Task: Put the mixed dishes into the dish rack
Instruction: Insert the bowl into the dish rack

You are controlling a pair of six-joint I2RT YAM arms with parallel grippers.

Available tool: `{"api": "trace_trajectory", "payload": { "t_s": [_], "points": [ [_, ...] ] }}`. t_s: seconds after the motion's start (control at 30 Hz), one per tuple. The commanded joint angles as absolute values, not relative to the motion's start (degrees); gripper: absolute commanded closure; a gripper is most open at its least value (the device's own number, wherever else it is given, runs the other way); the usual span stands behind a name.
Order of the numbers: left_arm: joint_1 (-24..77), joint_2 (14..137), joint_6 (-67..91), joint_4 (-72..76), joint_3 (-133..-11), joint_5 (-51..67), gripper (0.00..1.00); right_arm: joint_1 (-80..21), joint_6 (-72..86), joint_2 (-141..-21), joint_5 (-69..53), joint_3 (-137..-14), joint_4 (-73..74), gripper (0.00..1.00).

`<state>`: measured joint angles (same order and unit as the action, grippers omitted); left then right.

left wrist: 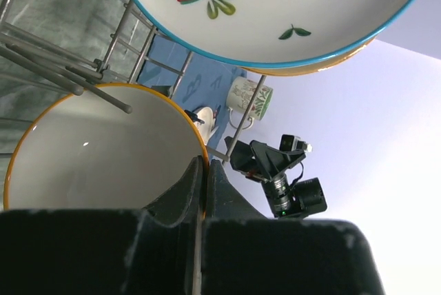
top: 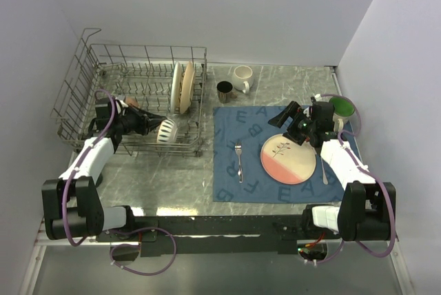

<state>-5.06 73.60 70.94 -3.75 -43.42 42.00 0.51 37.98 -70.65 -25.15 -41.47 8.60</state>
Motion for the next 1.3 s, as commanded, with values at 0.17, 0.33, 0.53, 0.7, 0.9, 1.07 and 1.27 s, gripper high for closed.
{"api": "trace_trajectory", "payload": {
  "t_s": [0.17,0.33,0.53,0.7,0.9,1.07,1.27],
  "points": [
    [-5.1,75.85,73.48,-14.5,-41.39,37.36,0.99,0.26,36.47,-70.14,-25.22,-42.98,8.26,0.0],
    [-4.4,78.57,68.82,-20.74,-44.64,33.4,0.99,0.26,36.83,-70.4,-25.31,-42.54,7.65,0.0],
    [-4.04,81.82,67.85,-20.39,-42.81,31.47,0.96,0.26,37.18,-70.75,-25.05,-42.28,6.24,0.0],
    [-3.87,82.88,67.07,-20.38,-43.06,30.77,0.47,0.26,36.74,-69.79,-24.0,-41.31,5.8,0.0],
    [-3.78,82.97,63.2,-23.55,-49.2,29.44,0.22,0.26,37.35,-69.17,-23.64,-40.69,5.45,0.0],
    [-3.52,81.74,61.44,-28.29,-54.83,26.92,0.01,0.26,36.83,-69.34,-23.38,-41.83,6.41,0.0],
    [-2.55,78.93,56.96,-35.76,-62.75,19.61,0.01,0.26,36.91,-70.05,-23.12,-42.45,6.06,0.0]
  ]
}}
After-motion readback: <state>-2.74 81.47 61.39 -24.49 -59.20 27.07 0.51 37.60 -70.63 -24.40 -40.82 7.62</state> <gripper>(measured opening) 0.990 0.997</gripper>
